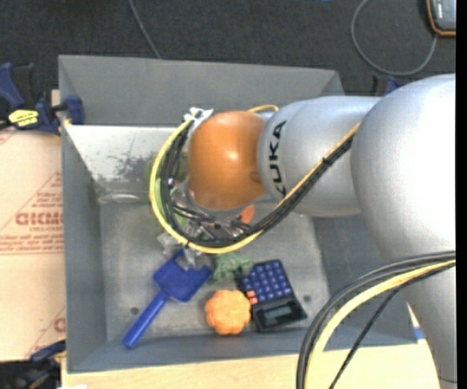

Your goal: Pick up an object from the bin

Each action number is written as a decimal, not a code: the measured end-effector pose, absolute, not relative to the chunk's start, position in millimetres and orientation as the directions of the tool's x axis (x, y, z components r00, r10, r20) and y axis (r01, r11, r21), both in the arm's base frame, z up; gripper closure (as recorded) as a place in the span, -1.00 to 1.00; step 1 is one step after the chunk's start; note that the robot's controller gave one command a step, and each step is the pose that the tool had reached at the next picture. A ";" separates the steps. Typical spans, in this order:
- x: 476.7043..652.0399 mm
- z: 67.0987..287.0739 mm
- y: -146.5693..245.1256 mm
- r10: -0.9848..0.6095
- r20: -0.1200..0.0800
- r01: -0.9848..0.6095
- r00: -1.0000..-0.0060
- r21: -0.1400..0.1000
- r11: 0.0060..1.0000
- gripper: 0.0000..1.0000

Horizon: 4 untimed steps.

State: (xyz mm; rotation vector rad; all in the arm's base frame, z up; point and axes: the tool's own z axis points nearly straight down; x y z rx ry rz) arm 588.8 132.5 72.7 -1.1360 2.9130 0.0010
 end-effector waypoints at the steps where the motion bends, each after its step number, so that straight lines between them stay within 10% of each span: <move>1: 589.1 77.6 132.4 -0.675 -0.017 -0.675 -0.737 -0.006 0.737 1.00; 4: 590.2 151.4 131.5 -0.670 -0.020 -0.670 -0.742 -0.008 0.742 1.00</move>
Offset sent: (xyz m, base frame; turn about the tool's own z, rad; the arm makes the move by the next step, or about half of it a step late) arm -0.0001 0.0000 0.0551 0.0013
